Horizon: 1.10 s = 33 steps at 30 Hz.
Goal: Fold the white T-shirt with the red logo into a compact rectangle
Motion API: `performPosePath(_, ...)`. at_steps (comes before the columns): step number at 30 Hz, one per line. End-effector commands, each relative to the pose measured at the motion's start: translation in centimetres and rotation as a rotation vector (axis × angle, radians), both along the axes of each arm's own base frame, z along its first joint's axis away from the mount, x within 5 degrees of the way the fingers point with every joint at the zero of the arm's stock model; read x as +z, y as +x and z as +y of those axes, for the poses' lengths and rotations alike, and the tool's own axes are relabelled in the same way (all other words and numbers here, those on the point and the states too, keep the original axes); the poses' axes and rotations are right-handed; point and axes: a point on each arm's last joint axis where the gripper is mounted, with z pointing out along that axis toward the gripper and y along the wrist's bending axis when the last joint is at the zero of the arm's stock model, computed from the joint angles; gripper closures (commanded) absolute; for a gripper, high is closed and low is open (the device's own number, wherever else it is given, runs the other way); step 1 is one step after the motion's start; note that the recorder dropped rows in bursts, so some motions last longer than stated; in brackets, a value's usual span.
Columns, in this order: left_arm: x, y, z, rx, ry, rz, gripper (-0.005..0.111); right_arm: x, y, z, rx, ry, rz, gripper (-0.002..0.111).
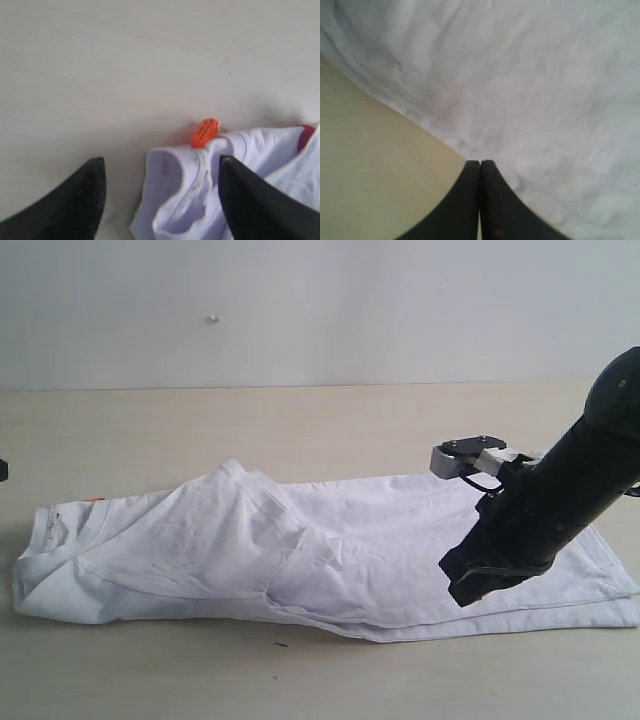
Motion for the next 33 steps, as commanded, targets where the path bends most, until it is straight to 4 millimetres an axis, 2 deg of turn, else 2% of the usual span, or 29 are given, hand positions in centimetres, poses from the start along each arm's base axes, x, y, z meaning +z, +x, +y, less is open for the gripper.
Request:
performPosePath(1, -0.2, -0.9, -0.4, -0.071, -0.041, 0.085, 0.043, 0.4, 0.1, 0.0, -0.004, 0.008, -0.012, 0.108)
performPosePath(4, -1.6, -1.6, -0.7, -0.145, -0.06, 0.191, 0.043, 0.4, 0.1, 0.0, -0.004, 0.008, -0.012, 0.108)
performPosePath(7, -3.1, -1.9, -0.5, -0.13, -0.074, 0.282, 0.043, 0.5, 0.1, 0.1, -0.01, 0.018, -0.006, 0.108)
performPosePath(16, -4.4, -1.8, -0.5, -0.157, -0.043, 0.313, 0.041, 0.5, 0.0, 0.1, -0.01, 0.024, 0.002, 0.108)
performPosePath(19, -6.5, -1.3, -1.7, -0.187, -0.03, 0.348, 0.034, 0.5, -0.1, 0.2, -0.005, 0.028, 0.012, 0.108)
performPosePath(21, -7.5, -1.0, -2.6, -0.205, -0.044, 0.358, 0.034, 0.5, -0.1, 0.2, -0.004, 0.029, 0.013, 0.108)
performPosePath(26, -8.9, -0.9, -5.2, -0.301, -0.198, 0.362, 0.034, 0.5, -0.1, 0.2, -0.007, 0.027, 0.008, 0.108)
performPosePath(30, -9.7, -1.0, -7.1, -0.398, -0.176, 0.379, 0.034, 0.5, 0.0, 0.2, -0.007, 0.026, 0.007, 0.108)
performPosePath(31, -10.0, -1.0, -7.8, -0.434, -0.145, 0.381, 0.036, 0.5, 0.0, 0.2, -0.007, 0.026, 0.007, 0.108)
performPosePath(33, -10.2, -0.8, -9.0, -0.467, -0.097, 0.372, 0.056, 0.5, 0.0, 0.2, -0.007, 0.026, 0.007, 0.108)
